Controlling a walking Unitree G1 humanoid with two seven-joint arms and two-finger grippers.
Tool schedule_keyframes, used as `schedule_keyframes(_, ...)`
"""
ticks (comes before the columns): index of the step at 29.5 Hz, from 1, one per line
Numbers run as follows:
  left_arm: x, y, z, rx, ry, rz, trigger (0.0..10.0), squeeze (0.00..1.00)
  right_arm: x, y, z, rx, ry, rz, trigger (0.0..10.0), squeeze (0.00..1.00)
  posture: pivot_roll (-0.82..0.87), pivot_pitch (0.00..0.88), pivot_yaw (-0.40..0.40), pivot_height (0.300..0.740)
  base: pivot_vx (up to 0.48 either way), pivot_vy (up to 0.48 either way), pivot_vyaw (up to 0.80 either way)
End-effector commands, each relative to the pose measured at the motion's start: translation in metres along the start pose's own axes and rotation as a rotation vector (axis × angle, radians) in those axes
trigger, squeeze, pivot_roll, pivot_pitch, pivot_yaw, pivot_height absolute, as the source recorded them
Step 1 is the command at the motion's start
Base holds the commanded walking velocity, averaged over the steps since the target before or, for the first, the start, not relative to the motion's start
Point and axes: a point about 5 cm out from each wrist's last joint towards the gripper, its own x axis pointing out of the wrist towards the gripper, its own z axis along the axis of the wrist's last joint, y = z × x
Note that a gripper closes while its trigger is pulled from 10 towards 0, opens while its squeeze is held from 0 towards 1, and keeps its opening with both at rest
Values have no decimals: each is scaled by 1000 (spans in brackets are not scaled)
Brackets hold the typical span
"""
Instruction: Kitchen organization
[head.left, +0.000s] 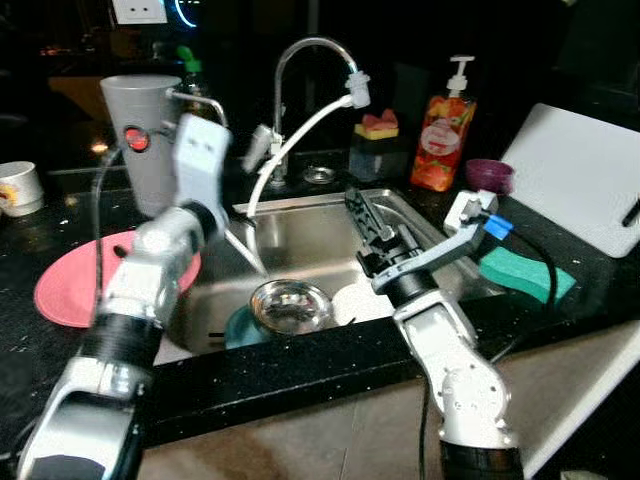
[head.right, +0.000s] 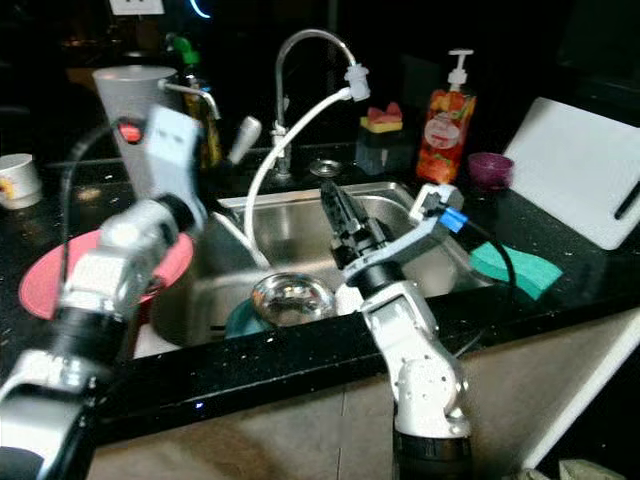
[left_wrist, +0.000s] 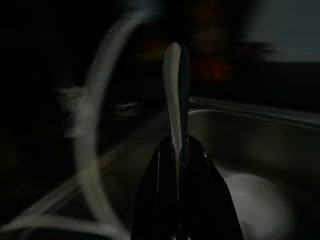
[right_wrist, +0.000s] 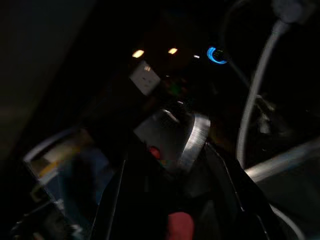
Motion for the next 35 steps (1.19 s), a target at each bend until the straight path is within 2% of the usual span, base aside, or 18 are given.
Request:
schedule_keyframes(1,-5,-12,2,18,-7,-122,10000,0,0,14,3,30,5,81,10000,0,81,64,-10,740,0,0,0)
schedule_keyframes(2,-5,-12,2,18,-7,-122,10000,0,0,14,3,30,5,81,10000,0,81,64,-10,740,0,0,0)
schedule_keyframes(4,-9,-26,2,-7,-23,-239,10000,0,-3,20,3,53,17,123,10000,0,77,65,-8,740,0,0,0)
schedule_keyframes(6,-11,-31,4,-20,-35,-278,10000,0,-4,21,1,60,25,132,10000,0,77,65,-8,740,0,0,0)
schedule_keyframes(10,-16,-43,11,-48,-64,-382,10000,0,-4,16,-5,62,57,107,10000,0,77,66,-9,740,0,0,0)
schedule_keyframes(13,-17,-44,10,-35,-57,-380,10000,0,-4,10,-10,53,82,66,10000,0,78,66,-10,740,0,0,0)
schedule_keyframes(17,-8,-27,-19,76,146,-180,10000,0,-4,-8,-12,-19,90,-75,10000,0,84,67,-13,740,0,0,0)
schedule_keyframes(18,-8,-27,-19,76,146,-180,10000,0,-4,-8,-12,-19,90,-75,10000,0,84,67,-13,740,0,0,0)
schedule_keyframes(20,-7,-22,-39,125,259,-94,10000,0,-3,-17,-7,-145,67,-152,10000,0,84,68,-14,740,0,0,0)
schedule_keyframes(22,-7,-21,-44,136,283,-77,10000,0,-3,-19,-5,-189,60,-173,10000,0,84,68,-14,740,0,0,0)
schedule_keyframes(23,-7,-21,-51,149,319,-57,10000,0,-3,-23,-2,-264,49,-209,10000,0,82,69,-15,740,0,0,0)
schedule_keyframes(24,-7,-21,-51,149,319,-57,10000,0,-3,-23,-2,-264,49,-209,10000,0,82,69,-15,740,0,0,0)
schedule_keyframes(25,-8,-22,-59,180,355,-37,10000,0,-3,-26,1,-348,30,-249,10000,0,81,70,-14,740,0,0,0)
schedule_keyframes(26,-8,-24,-68,196,389,-25,10000,902,-3,-28,6,-432,4,-289,10000,0,80,72,-14,740,0,0,0)
schedule_keyframes(27,-9,-26,-75,204,410,-25,10000,1000,-4,-30,10,-513,-22,-322,10000,0,75,73,-11,740,0,0,0)
schedule_keyframes(33,-9,-31,-82,202,420,-33,10000,1000,-7,-31,16,-647,-60,-367,10000,0,74,75,-8,740,0,0,0)
schedule_keyframes(34,-7,-31,-81,217,404,-13,10000,1000,-10,-32,18,-722,-75,-389,10000,0,73,78,-5,740,0,0,0)
schedule_keyframes(35,-6,-31,-80,229,391,2,10000,741,-11,-33,20,-775,-87,-404,10000,0,73,78,-5,740,0,0,0)
